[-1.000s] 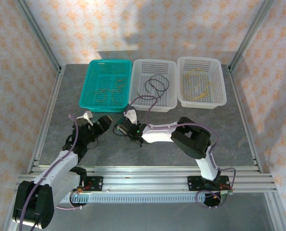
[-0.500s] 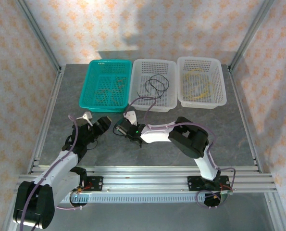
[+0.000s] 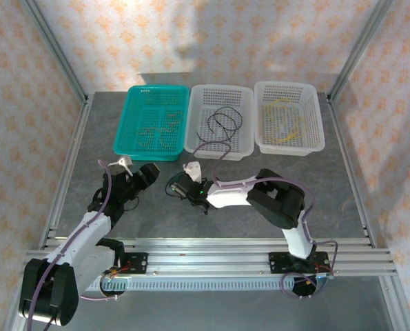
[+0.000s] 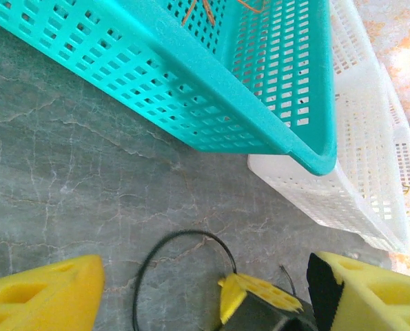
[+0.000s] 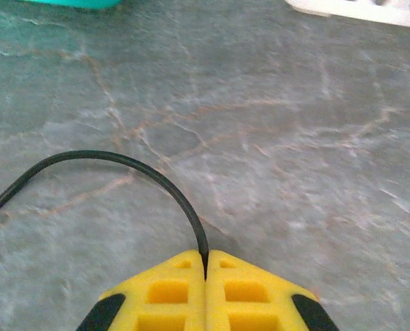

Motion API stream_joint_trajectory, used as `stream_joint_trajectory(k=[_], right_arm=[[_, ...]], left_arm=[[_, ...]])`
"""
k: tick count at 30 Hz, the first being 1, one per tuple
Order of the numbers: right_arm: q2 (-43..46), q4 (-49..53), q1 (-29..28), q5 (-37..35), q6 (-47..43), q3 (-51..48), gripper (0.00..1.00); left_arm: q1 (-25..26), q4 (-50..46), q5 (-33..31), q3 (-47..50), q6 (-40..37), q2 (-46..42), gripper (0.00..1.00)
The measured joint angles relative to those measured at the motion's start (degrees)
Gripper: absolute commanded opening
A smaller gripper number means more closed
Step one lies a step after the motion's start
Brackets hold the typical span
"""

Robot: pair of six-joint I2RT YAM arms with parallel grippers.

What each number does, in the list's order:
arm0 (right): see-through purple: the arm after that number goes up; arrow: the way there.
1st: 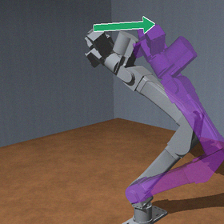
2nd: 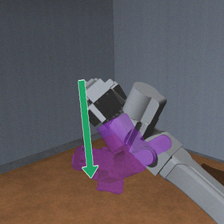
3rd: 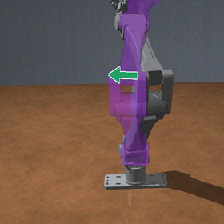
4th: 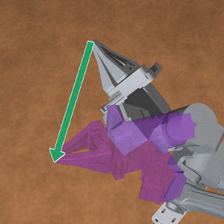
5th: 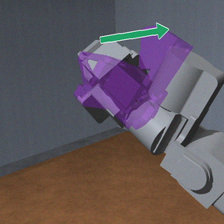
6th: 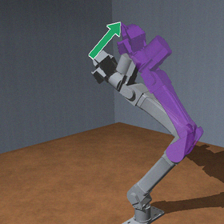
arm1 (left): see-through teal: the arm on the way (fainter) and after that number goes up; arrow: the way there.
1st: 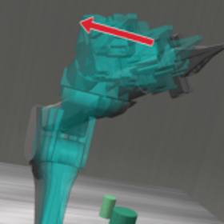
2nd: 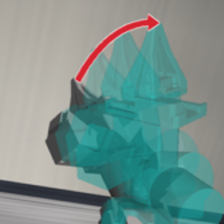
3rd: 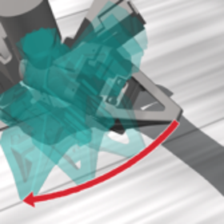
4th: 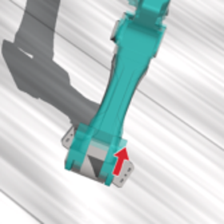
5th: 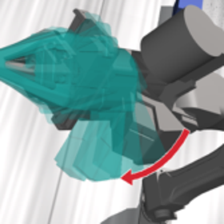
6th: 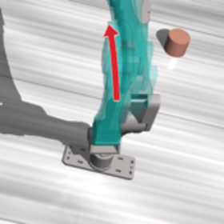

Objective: Untangle the cables

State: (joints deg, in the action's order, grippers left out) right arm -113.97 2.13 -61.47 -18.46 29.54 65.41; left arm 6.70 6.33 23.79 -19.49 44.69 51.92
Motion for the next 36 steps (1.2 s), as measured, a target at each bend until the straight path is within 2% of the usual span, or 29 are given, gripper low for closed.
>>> stream_joint_trajectory(k=[13,25,29,36], right_arm=[[24.5,-5.73,0.0,0.11,-1.09,-16.31,0.0],[40.81,-8.2,1.77,-5.33,-8.92,-20.04,0.0],[43.34,-8.13,5.6,-1.86,-11.72,-20.02,0.0],[46.75,-6.88,12.48,10.19,-14.21,-19.04,0.0]], left_arm=[[3.19,0.15,0.02,-5.51,-1.75,2.05,0.78],[5.75,2.05,2.51,-8.61,-4.57,3.85,0.79],[5.92,4.07,5.29,-9.94,-5.79,3.82,0.8],[9.68,8.55,10.27,-10.62,-6.95,4.39,0.83]])
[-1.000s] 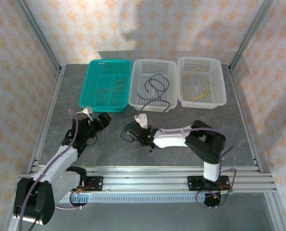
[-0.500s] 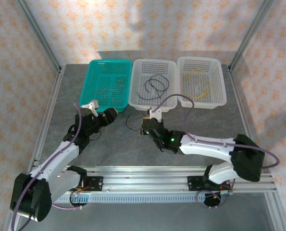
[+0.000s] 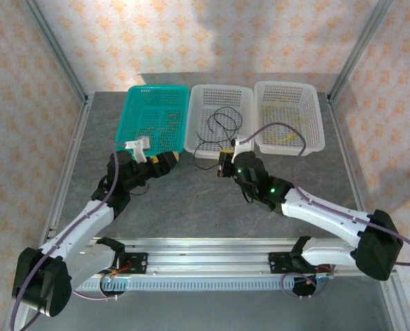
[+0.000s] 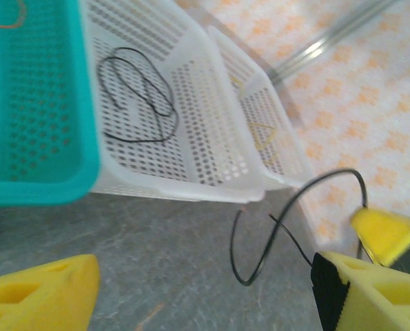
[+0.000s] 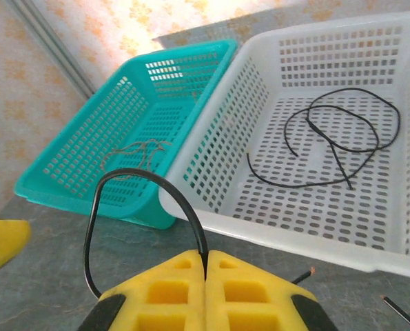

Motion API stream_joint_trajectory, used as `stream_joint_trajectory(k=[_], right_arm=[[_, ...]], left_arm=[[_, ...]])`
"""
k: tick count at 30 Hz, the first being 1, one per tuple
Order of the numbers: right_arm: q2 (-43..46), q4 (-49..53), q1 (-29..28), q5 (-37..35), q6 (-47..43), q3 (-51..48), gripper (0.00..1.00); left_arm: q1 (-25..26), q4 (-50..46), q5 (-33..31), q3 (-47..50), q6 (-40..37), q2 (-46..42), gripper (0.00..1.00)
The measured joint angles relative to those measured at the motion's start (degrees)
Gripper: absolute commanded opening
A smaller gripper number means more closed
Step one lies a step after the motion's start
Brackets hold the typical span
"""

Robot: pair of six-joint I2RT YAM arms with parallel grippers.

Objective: Untangle the cables

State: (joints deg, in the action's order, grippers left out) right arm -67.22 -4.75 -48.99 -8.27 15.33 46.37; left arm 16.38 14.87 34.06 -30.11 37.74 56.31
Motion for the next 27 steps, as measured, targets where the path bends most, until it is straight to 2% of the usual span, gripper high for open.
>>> stream_joint_trajectory(k=[9,11,16,23,27], right_arm=[[-0.02,5.03,4.59,13.86,-1.84,5.16,0.0],[-0.02,5.9,5.22,16.11,-2.12,5.27,0.0],[-0.02,7.87,6.54,20.26,-2.34,5.31,0.0],[0.0,11.43,7.43,20.26,-3.65,7.63,0.0],[0.0,12.46,8.26,18.58,-4.55,9.33,0.0]], left_arm=[[6.67,1.64,3.17,-6.34,-5.57,5.49,0.83],[7.67,1.62,3.45,-7.34,-6.69,6.88,0.81],[10.27,1.46,3.45,-9.62,-9.14,10.34,0.63],[10.62,0.24,0.31,-11.21,-11.54,12.74,0.31],[10.62,-0.61,-1.66,-14.78,-12.35,15.23,0.22]])
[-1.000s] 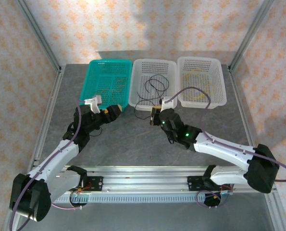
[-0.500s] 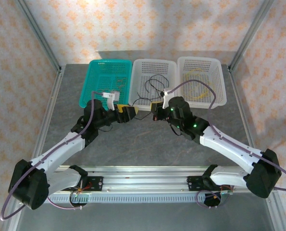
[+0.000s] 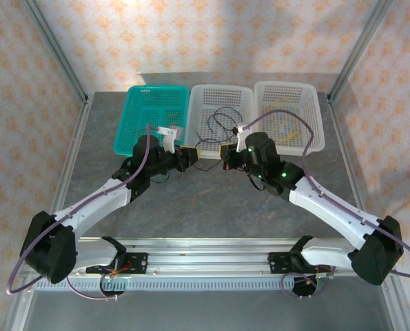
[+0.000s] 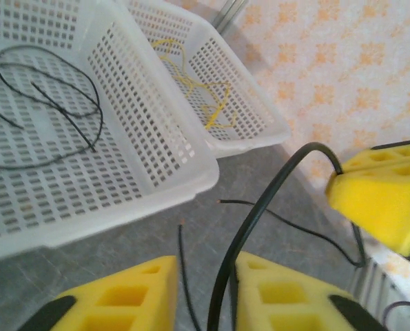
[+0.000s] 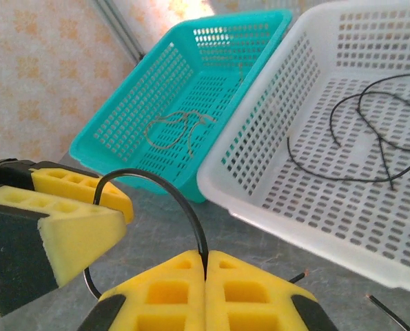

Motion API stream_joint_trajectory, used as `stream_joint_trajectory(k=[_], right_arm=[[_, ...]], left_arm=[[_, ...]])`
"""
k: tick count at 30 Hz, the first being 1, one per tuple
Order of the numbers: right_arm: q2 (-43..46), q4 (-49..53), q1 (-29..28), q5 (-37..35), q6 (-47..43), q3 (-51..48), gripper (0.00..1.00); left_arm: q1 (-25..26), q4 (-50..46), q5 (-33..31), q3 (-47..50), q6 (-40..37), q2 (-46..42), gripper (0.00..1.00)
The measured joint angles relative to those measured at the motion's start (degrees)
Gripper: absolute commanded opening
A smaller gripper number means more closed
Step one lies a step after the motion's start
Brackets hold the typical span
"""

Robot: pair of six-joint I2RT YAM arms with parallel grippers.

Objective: Untangle the cables

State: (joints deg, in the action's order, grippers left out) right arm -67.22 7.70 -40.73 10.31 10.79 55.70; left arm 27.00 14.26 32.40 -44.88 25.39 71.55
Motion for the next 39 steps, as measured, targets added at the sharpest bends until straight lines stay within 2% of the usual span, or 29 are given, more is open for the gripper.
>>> stream_joint_trajectory(k=[4,8,11,18,29,34,39], right_arm=[[-0.04,0.98,0.2,-2.36,-1.07,1.7,0.0],[-1.81,1.51,1.86,-4.94,-1.92,6.36,0.0],[-4.57,1.07,4.72,-4.98,-1.86,9.75,0.0],[-13.88,0.31,9.2,-3.78,-0.92,16.65,0.0],[-29.86,0.46,10.58,-4.07,1.22,30.67,0.0],[-35.87,1.84,11.04,-6.54,3.02,35.85,0.0],[-43.06,4.13,12.85,-6.93,5.68,41.18,0.0]], left_arm=[[0.0,-1.66,-0.74,-4.68,-0.85,2.49,0.21],[-0.72,-2.56,-2.64,-12.44,-2.03,6.62,0.34],[-3.56,-2.6,-3.13,-16.39,-1.36,9.05,0.4],[-11.08,-3.02,-1.73,-25.07,0.94,17.49,0.46],[-11.37,-6.27,-1.55,-38.34,0.02,25.79,0.52],[-11.37,-6.8,-3.26,-41.51,0.2,30.16,0.53],[-11.37,-7.67,-5.92,-41.64,1.25,34.14,0.59]])
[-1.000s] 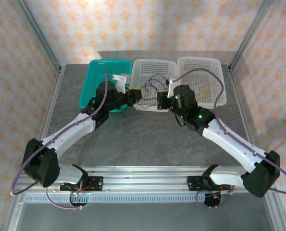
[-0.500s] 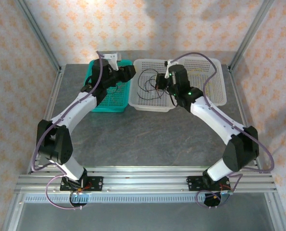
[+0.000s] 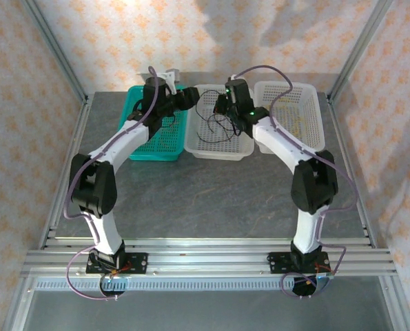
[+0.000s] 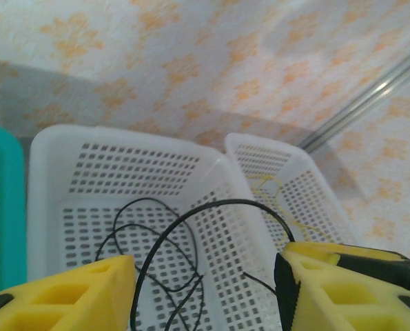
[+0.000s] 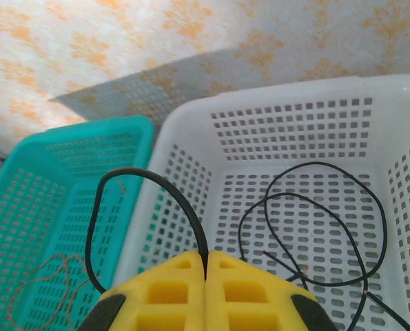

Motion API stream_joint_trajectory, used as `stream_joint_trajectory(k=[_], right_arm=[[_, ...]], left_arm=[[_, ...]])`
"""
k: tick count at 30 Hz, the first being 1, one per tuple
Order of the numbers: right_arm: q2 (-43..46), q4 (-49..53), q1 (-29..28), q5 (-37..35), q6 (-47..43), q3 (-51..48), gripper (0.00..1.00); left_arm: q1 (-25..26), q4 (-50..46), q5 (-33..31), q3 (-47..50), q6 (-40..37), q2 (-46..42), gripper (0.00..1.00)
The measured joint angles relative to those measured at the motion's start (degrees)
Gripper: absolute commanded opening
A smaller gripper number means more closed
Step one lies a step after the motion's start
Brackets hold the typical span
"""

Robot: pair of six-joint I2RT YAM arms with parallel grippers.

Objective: Untangle the cables

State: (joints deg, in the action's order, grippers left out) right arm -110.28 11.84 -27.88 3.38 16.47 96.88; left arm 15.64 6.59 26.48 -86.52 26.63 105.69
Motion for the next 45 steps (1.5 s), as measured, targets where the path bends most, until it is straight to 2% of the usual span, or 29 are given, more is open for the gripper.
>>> stream_joint_trajectory(k=[3,6,9,12,19,22,24,27,29,33,37,39,45], right_arm=[[-4.11,1.68,0.96,0.72,1.4,2.51,0.0],[-8.22,3.45,1.27,1.31,2.23,5.49,0.08],[-11.37,4.83,1.25,2.08,2.86,7.72,0.21],[-13.11,5.62,1.25,3.06,3.61,8.68,0.29],[-13.42,6.78,1.25,3.74,4.37,9.53,0.37],[-13.29,6.6,1.25,3.72,4.09,9.29,0.45],[-12.2,6.14,1.25,3.72,3.61,7.78,0.57],[-7.37,4.55,1.25,3.89,2.58,2.05,0.77],[-2.47,2.64,1.25,4.17,1.7,-3.1,0.85],[8.46,-2.99,1.25,4.44,0.48,-13.55,0.9],[20.13,-10.21,1.25,4.5,-0.04,-25.81,0.92],[24.85,-13.2,1.25,4.55,-0.24,-31.54,0.94],[37.53,-20.68,1.25,3.96,-0.22,-49.66,0.97]], left_arm=[[0.0,-0.26,-1.51,0.57,0.5,1.2,0.59],[0.0,-0.33,-2.27,1.99,0.52,1.25,0.59],[0.0,0.04,-2.99,4.11,0.52,1.22,0.59],[0.0,0.35,-3.21,6.8,0.52,1.18,0.59],[0.13,0.48,-3.91,9.99,0.52,0.74,0.61],[0.9,0.48,-4.96,10.62,0.22,-0.7,0.63],[2.23,0.42,-6.32,11.47,-0.66,-2.64,0.64],[5.68,0.46,-8.87,12.96,-2.54,-6.69,0.65],[7.93,0.59,-10.58,14.4,-3.28,-9.64,0.66],[11.28,2.01,-13.77,18.95,-4.22,-15.41,0.76],[13.29,4.42,-19.06,26.14,-3.72,-20.5,0.96],[14.43,5.53,-21.31,29.7,-3.54,-22.49,0.99],[16.15,9.64,-27.17,42.05,-1.09,-29.4,0.99]])
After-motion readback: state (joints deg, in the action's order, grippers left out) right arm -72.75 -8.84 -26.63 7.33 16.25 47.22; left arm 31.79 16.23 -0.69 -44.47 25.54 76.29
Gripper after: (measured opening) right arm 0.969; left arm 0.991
